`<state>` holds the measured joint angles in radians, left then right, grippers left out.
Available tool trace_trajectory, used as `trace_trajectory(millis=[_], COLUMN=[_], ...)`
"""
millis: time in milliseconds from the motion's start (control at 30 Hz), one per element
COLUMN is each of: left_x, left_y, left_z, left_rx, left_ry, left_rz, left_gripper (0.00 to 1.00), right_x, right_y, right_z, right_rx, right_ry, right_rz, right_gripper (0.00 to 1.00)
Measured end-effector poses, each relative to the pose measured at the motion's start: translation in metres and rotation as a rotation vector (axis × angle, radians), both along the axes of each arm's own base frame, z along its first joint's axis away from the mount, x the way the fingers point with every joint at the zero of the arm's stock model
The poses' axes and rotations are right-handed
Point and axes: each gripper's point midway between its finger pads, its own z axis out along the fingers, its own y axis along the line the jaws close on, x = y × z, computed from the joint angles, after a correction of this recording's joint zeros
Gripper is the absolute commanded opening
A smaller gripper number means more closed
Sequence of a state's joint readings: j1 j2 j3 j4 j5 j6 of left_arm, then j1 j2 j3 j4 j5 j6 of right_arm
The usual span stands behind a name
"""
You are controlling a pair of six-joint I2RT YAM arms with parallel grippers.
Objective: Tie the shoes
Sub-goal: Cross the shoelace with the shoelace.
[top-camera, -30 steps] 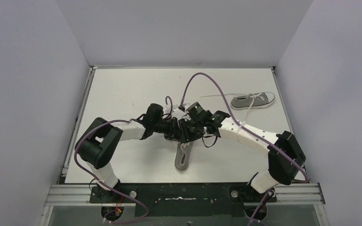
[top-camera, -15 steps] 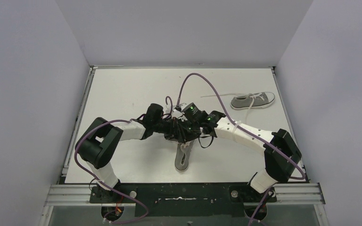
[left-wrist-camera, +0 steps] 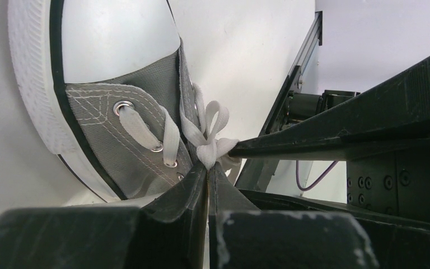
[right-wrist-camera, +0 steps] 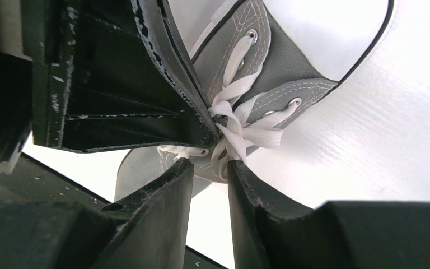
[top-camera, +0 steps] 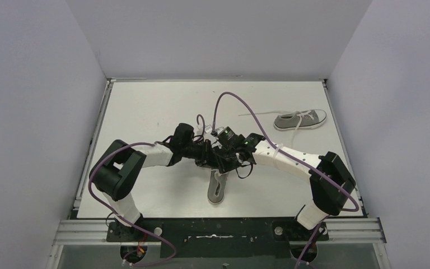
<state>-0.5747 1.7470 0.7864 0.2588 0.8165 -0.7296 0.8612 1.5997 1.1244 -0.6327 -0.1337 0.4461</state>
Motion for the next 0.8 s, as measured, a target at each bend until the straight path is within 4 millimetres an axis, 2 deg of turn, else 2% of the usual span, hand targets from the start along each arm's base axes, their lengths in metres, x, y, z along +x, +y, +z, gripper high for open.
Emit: trace_trajectory(millis=[433, 567, 633, 700, 800], left_x=[0.0, 0.0, 0.0, 0.0, 0.0], left_y=[0.0, 0.0, 0.0, 0.0, 0.0], left_z=[0.0, 0.0, 0.0, 0.0, 0.0], left_rx=[-0.001, -0.001, -0.001, 0.001, 0.0], left_ry=[0.001, 0.001, 0.001, 0.0, 0.0], left_rz=[-0.002, -0.002, -0.001, 0.0, -0.001], left_gripper=[0.0, 0.0, 0.0, 0.0, 0.0], right_x=[0.001, 0.003, 0.003, 0.002, 0.003], right_y=[-0.005, -0.005, -0.007, -0.009, -0.01], right_z=[-0.003, -0.013, -0.02, -0.024, -0.024], right_rx=[-0.029, -0.045, -0.062, -0.079, -0.097], right_ry=[-0.017, -0.018, -0.012, -0.015, -0.028], right_rz=[0.005, 0.006, 0.008, 0.016, 0.019], right_gripper=[0.27, 0.22, 0.16, 0.0, 0.0])
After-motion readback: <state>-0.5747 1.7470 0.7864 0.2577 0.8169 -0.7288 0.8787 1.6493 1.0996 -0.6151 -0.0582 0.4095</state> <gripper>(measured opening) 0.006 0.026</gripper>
